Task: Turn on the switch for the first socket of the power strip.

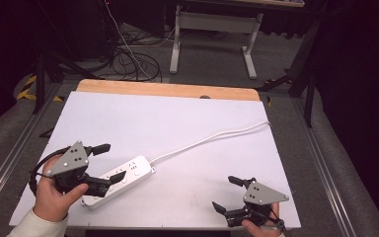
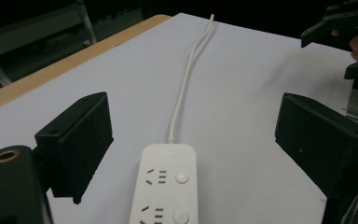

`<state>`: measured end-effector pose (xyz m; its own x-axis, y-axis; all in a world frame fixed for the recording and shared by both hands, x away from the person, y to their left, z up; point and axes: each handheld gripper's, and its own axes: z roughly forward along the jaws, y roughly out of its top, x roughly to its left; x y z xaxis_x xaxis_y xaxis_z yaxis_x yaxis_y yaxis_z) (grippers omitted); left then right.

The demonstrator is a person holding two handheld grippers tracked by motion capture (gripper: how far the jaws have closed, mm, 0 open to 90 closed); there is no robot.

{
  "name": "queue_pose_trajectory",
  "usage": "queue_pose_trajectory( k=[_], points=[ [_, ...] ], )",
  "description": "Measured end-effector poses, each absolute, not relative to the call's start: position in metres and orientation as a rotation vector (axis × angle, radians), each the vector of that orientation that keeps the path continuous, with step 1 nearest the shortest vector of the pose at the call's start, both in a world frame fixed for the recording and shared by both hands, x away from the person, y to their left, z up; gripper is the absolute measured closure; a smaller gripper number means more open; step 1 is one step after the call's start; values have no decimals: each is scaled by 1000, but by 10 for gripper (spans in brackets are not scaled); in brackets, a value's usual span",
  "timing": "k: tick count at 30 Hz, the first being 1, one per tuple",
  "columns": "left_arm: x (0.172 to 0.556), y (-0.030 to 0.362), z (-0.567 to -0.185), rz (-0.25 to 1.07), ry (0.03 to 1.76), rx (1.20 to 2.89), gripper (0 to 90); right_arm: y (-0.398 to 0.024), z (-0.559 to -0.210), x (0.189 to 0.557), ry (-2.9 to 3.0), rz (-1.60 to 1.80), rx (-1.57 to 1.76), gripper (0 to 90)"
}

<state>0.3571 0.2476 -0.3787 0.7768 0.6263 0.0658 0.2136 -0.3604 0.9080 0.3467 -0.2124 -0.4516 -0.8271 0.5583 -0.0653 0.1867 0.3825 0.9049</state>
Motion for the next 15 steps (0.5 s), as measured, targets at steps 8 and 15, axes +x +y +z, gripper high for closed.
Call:
queue_pose_trajectory(
  k=[8, 15],
  points=[
    [348, 268, -398, 489, 661, 1924, 102, -212, -451, 346, 2286, 1430, 647, 106],
    [339, 282, -413, 464, 739, 1889, 92, -212, -452, 347, 2292, 1426, 643, 105]
  ],
)
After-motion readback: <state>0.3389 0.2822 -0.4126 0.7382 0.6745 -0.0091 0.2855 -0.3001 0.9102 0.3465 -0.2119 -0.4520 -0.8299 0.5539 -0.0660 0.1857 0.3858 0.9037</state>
